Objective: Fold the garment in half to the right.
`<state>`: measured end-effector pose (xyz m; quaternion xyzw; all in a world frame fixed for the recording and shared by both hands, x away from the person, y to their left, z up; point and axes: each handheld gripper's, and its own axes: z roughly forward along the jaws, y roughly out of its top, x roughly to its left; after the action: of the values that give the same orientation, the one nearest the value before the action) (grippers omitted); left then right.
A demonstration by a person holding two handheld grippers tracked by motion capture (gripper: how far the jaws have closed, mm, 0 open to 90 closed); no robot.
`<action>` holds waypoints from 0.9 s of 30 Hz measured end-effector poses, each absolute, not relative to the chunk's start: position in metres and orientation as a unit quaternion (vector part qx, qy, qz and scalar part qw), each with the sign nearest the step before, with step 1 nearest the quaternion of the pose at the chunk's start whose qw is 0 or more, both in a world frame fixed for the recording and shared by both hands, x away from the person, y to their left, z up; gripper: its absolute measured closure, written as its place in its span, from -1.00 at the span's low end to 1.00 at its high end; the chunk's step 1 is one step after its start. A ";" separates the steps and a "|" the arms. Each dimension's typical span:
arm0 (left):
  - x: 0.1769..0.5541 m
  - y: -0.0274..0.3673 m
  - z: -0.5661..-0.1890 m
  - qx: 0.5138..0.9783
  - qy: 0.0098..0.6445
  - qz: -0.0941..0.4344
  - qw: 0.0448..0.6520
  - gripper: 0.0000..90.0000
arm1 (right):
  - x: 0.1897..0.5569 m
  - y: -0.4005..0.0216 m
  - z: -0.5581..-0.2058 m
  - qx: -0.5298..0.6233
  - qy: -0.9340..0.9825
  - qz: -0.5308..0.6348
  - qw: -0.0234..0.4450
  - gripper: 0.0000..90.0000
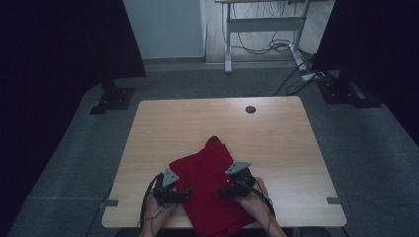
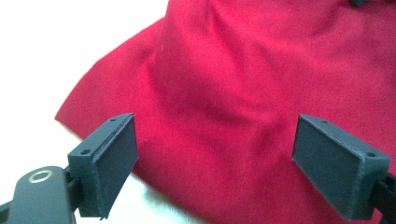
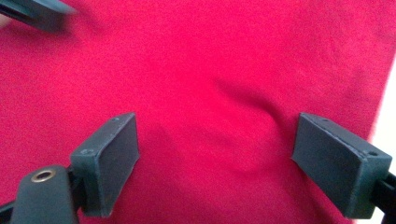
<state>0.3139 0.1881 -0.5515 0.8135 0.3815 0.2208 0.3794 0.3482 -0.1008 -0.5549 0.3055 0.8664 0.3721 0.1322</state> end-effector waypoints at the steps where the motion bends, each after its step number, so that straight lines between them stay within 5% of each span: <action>1: 0.315 0.185 -0.553 0.816 0.383 0.220 0.373 -0.68 | 0.348 -0.101 -0.555 0.305 0.866 0.372 0.132 -0.68; 16: 0.349 0.175 -0.554 0.822 0.388 0.209 0.361 -0.65 | 0.336 -0.120 -0.542 0.297 0.860 0.395 0.125 -0.69; 21: 0.319 0.177 -0.531 0.817 0.376 0.200 0.389 -0.59 | 0.324 -0.123 -0.530 0.275 0.864 0.400 0.132 -0.71; 27: 0.293 0.172 -0.549 0.837 0.368 0.168 0.368 -0.66 | 0.316 -0.128 -0.531 0.263 0.866 0.405 0.133 -0.74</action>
<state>0.2934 0.1718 -0.5491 0.8373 0.3677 0.1681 0.3681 0.3161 -0.1277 -0.5307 0.2629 0.8656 0.4046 0.1335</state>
